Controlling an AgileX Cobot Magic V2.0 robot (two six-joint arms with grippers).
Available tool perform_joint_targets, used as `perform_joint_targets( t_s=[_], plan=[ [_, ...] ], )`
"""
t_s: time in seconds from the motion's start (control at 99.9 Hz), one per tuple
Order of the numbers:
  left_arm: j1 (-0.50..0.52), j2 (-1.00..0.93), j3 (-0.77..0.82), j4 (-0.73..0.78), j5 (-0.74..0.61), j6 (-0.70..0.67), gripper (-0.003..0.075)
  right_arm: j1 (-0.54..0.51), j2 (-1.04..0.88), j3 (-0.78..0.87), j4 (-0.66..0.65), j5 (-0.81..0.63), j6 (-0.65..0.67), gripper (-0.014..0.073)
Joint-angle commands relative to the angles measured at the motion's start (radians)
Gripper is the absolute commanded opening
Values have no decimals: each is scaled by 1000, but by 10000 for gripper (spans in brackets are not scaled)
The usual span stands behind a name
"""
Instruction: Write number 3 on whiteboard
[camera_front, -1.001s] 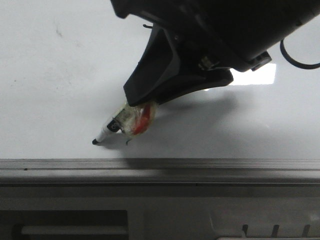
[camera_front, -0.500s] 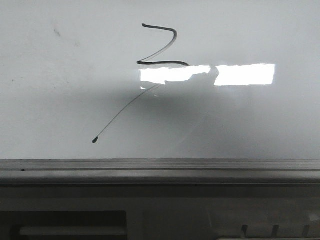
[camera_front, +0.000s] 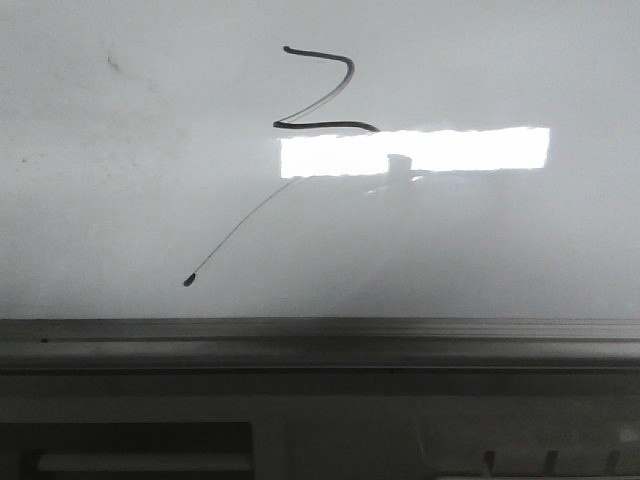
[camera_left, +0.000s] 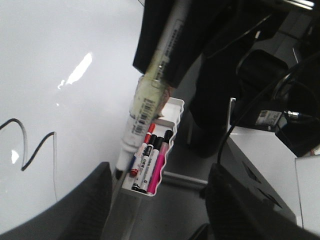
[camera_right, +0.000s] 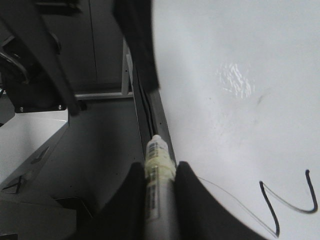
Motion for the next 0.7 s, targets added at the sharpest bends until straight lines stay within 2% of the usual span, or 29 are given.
perform_joint_targets(
  t_s=[0.0,0.51,0.61,0.69],
  plan=[
    [3,53,-73,-55,5,6,374,28,-12,-32,14,-87,-39,-41],
    [3,151,-121,-58,54,6,372,105,-12,-32,32,-109,-39,-41],
    [3,151,-121,-58,54,6,333,105,-12,-32,56,-120,-39,-41],
    [3,151,-121,-58,54,6,258,105,-12,-32,76,-120,-39,-41]
  ],
)
